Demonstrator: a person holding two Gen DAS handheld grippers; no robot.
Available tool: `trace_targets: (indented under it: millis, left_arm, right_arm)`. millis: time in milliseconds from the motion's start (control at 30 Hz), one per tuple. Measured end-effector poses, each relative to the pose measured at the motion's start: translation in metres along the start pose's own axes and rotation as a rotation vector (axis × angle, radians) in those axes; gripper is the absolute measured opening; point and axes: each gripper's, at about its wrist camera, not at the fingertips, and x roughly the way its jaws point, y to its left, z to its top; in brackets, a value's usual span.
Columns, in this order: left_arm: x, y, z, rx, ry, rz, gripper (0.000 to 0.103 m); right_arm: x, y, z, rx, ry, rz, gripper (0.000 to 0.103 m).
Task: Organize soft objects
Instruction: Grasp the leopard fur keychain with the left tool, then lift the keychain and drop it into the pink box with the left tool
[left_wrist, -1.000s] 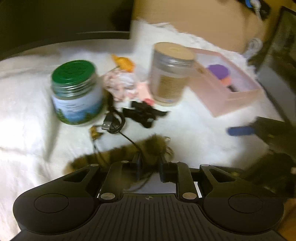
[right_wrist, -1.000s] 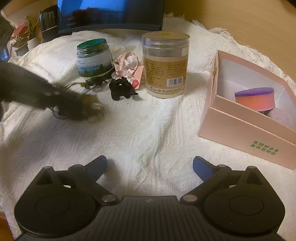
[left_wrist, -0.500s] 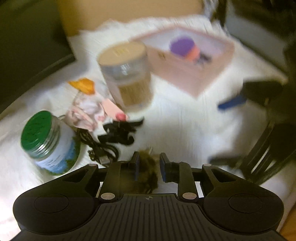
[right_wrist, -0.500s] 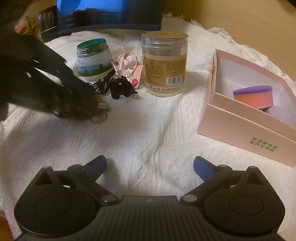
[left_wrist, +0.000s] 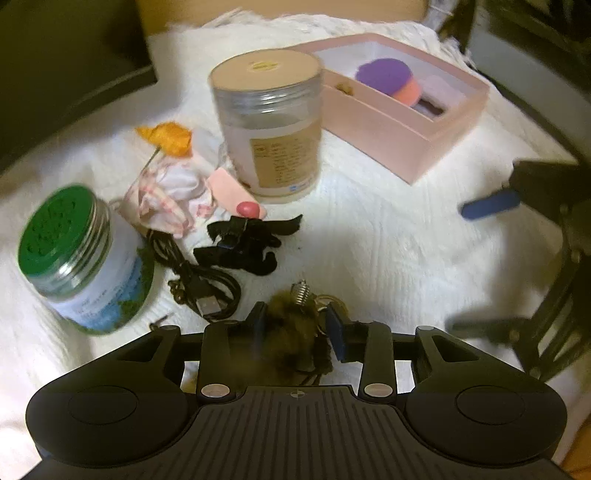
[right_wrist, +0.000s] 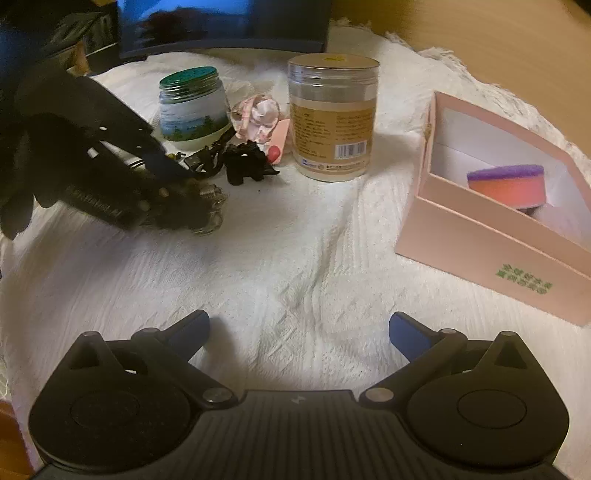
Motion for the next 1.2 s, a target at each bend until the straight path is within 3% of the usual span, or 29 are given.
trace_targets:
  millis: [100,267,367,500,633,767,900,967,1200]
  left_arm:
    - [-0.003,0.008,-0.005,-0.064,0.0,-0.019,0.038]
    - [-0.015,0.008,-0.031,-0.221,-0.07,0.0,0.027]
    - [-0.026,0.007,-0.044,-0.323,-0.105,0.029,0.019]
    - [-0.047,0.004,-0.06,-0.385,-0.195,0.081,0.016]
    - [-0.064,0.01,-0.075,-0.445,-0.266,0.115,0.015]
    - [-0.078,0.02,-0.085,-0.482,-0.321,0.131,0.015]
    - [-0.086,0.027,-0.092,-0.509,-0.353,0.147,0.014]
    - [-0.087,0.03,-0.093,-0.516,-0.359,0.158,0.014]
    - [-0.116,0.045,-0.077,-0.498,-0.433,0.21,0.014]
  right_arm:
    - [-0.003,0.0,0.005,0.004,0.004,0.0,0.092]
    - [-0.015,-0.001,0.024,0.007,-0.078,-0.035,0.087]
    - [-0.018,0.002,0.045,0.004,-0.122,-0.011,0.082]
    - [-0.001,0.021,0.072,-0.056,-0.114,0.039,0.056]
    - [0.024,0.046,0.091,-0.139,-0.106,0.028,0.051]
    - [0.051,0.063,0.106,-0.204,-0.107,-0.052,0.046]
    - [0.069,0.062,0.117,-0.204,-0.065,-0.039,0.045]
    - [0.072,0.061,0.122,-0.197,-0.042,-0.026,0.034]
    - [0.037,0.049,0.15,-0.123,-0.027,0.049,0.03]
